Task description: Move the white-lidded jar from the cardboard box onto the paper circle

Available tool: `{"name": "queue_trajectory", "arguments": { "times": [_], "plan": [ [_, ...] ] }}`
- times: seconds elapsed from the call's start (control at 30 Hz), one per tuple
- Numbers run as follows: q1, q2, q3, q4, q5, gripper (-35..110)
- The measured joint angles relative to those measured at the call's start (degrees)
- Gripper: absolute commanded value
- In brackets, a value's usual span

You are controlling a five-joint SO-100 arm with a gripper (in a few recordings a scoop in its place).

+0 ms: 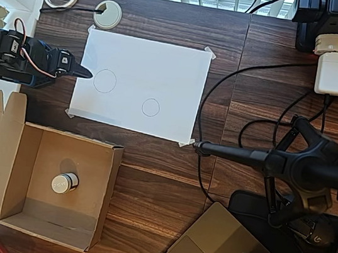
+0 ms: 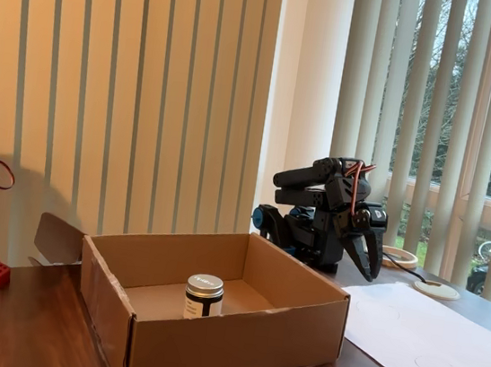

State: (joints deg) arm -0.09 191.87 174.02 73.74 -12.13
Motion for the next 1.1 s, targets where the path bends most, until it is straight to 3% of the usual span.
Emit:
{"name": "queue_trajectory", "arguments": {
  "times": [1.1],
  "plan": [
    [-0.70,0.00,0.00,0.00,-0.79,0]
  ]
}}
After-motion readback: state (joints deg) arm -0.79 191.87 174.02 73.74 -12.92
